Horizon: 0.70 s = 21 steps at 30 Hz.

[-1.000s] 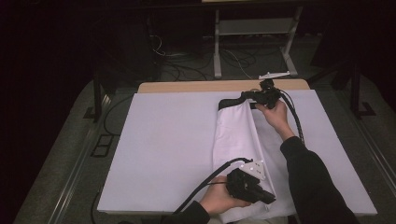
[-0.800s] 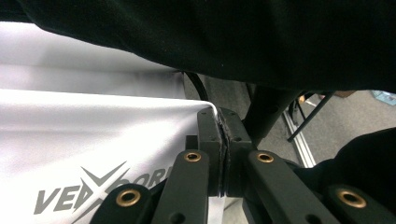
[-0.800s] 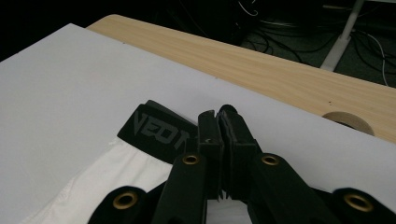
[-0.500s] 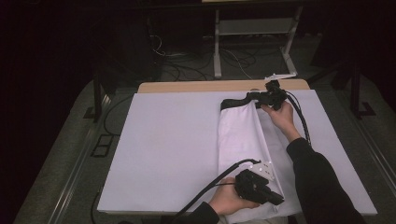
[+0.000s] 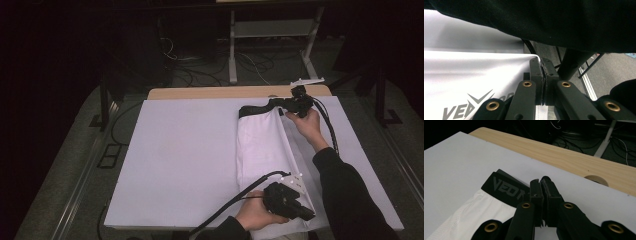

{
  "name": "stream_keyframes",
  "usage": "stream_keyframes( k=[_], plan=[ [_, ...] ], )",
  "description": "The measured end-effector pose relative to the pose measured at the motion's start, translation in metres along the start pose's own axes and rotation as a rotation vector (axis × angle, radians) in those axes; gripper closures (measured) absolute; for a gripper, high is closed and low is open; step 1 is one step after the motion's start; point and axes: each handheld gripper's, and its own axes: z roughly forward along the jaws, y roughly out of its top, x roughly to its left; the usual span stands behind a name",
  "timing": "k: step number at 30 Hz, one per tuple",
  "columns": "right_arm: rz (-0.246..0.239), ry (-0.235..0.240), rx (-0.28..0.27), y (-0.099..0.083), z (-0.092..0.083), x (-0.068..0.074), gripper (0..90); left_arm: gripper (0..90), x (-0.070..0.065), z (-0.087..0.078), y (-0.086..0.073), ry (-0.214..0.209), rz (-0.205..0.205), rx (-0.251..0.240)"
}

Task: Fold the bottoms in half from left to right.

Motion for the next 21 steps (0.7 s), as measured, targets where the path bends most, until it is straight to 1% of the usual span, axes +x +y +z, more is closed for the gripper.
stream_keyframes(
  k=[5, 8, 12, 18, 21],
  plan=[
    [0.006, -0.002, 0.001, -0.001, -0.005, -0.005, 85.7, 87.1, 0.002, 0.007, 0.004, -0.005, -0.003, -0.004],
    [0.012, 0.004, 0.006, -0.002, -0.006, -0.008, 85.6, 87.0, 0.004, 0.011, 0.005, 0.001, -0.009, -0.006],
    [0.003, 0.008, 0.001, -0.003, -0.007, -0.008, 85.6, 87.0, 0.007, 0.018, 0.007, 0.000, -0.012, -0.003],
    [-0.001, -0.001, 0.009, -0.005, -0.008, -0.010, 85.6, 87.0, 0.012, 0.028, 0.008, -0.004, -0.028, 0.000],
    [0.002, -0.006, 0.015, -0.007, -0.009, -0.013, 85.6, 87.0, 0.015, 0.033, 0.010, -0.005, -0.038, -0.002]
  ],
)
